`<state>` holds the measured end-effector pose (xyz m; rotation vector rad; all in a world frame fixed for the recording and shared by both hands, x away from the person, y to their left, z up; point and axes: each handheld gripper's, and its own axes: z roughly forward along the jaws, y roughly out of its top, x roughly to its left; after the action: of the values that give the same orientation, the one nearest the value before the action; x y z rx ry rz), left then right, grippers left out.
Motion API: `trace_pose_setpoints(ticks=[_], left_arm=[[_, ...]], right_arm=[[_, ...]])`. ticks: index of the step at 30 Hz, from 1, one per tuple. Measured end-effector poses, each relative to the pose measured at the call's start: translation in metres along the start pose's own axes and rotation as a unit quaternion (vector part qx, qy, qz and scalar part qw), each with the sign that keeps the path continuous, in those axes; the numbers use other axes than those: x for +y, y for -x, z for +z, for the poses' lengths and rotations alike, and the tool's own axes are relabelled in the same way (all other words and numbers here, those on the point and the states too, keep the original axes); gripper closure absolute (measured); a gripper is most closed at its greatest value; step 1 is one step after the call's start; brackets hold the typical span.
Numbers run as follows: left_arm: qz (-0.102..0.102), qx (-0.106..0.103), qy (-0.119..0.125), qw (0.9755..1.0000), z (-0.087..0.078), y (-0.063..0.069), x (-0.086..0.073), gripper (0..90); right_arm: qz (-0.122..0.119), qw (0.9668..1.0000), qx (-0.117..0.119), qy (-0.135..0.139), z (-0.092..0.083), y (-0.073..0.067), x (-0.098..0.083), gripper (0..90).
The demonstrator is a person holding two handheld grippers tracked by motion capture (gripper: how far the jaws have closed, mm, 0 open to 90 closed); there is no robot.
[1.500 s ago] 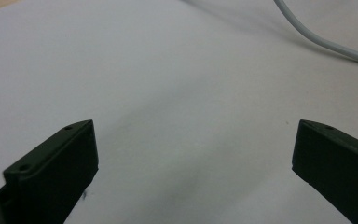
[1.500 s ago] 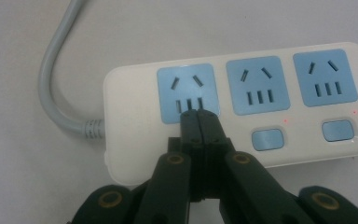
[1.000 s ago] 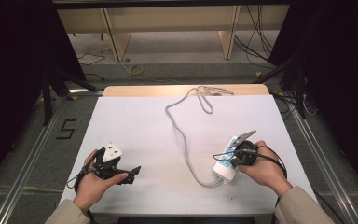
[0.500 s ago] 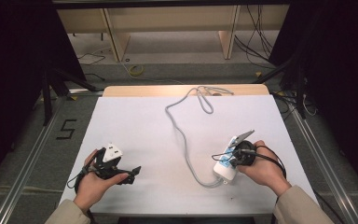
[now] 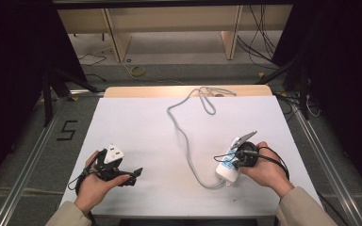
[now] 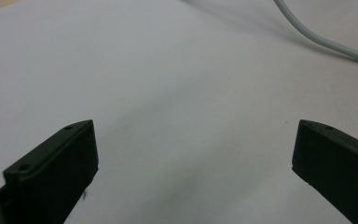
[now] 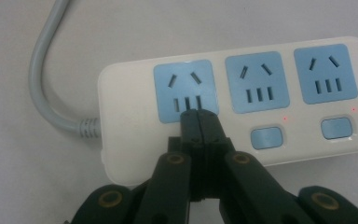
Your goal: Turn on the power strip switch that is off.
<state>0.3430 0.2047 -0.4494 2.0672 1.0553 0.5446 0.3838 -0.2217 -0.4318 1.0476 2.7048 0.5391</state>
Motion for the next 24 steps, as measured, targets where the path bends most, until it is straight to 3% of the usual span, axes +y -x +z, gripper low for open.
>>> trace_pose_setpoints(ticks=[24], left_arm=[[0.004, 0.0, -0.003, 1.0, -0.0001, 0.0005, 0.0001, 0.0]], right_arm=[[0.01, 0.9999, 0.003, -0.003, 0.0011, 0.0005, -0.0002, 90.0]])
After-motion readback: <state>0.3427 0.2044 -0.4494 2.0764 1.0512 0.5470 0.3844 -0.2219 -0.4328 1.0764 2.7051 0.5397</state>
